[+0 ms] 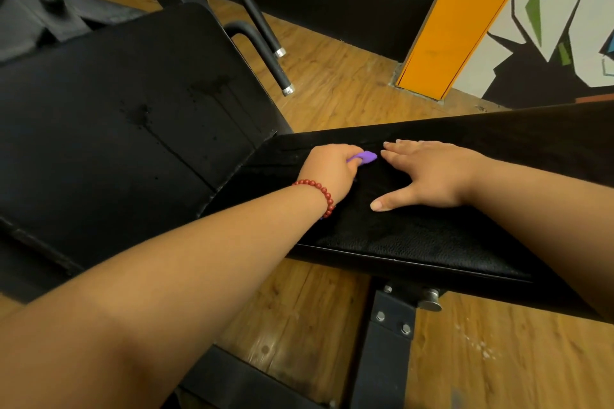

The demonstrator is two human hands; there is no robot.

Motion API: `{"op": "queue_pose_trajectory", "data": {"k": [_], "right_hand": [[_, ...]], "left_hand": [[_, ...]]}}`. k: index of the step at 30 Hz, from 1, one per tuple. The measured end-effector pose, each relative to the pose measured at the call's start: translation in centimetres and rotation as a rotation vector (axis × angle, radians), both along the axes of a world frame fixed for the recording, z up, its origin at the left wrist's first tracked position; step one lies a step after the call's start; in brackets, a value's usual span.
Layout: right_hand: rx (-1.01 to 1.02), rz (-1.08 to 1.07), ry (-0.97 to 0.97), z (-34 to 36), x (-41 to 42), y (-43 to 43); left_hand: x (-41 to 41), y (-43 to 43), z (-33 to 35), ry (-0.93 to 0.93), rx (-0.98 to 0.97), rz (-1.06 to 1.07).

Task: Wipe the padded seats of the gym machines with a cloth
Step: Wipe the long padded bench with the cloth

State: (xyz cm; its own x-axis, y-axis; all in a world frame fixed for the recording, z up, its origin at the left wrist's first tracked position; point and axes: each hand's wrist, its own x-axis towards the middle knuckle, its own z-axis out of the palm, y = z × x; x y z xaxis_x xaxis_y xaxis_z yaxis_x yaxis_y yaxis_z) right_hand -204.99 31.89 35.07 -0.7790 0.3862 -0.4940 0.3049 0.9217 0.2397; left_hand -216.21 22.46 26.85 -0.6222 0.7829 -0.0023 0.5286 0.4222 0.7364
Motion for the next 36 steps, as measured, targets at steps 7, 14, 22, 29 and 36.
{"op": "queue_pose_trajectory", "data": {"k": [7, 14, 22, 29, 36], "right_hand": [[0.000, 0.006, -0.011, 0.0, 0.0, 0.0], [0.006, 0.018, -0.015, -0.1, -0.2, 0.0], [0.001, 0.005, -0.009, -0.1, -0.2, -0.1], [0.015, 0.022, 0.009, -0.2, -0.4, -0.2], [-0.022, -0.004, -0.003, 0.1, -0.4, -1.1]], "left_hand": [[-1.7, 0.8, -0.2, -0.053, -0.123, 0.095], [1.5, -0.8, -0.4, -0.070, 0.152, -0.010], [-1.9, -0.2, -1.3, -0.121, -0.010, 0.137], [1.0, -1.4, -1.5, 0.009, 0.152, -0.013], [-2.2, -1.8, -1.3, -0.145, -0.056, 0.131]]}}
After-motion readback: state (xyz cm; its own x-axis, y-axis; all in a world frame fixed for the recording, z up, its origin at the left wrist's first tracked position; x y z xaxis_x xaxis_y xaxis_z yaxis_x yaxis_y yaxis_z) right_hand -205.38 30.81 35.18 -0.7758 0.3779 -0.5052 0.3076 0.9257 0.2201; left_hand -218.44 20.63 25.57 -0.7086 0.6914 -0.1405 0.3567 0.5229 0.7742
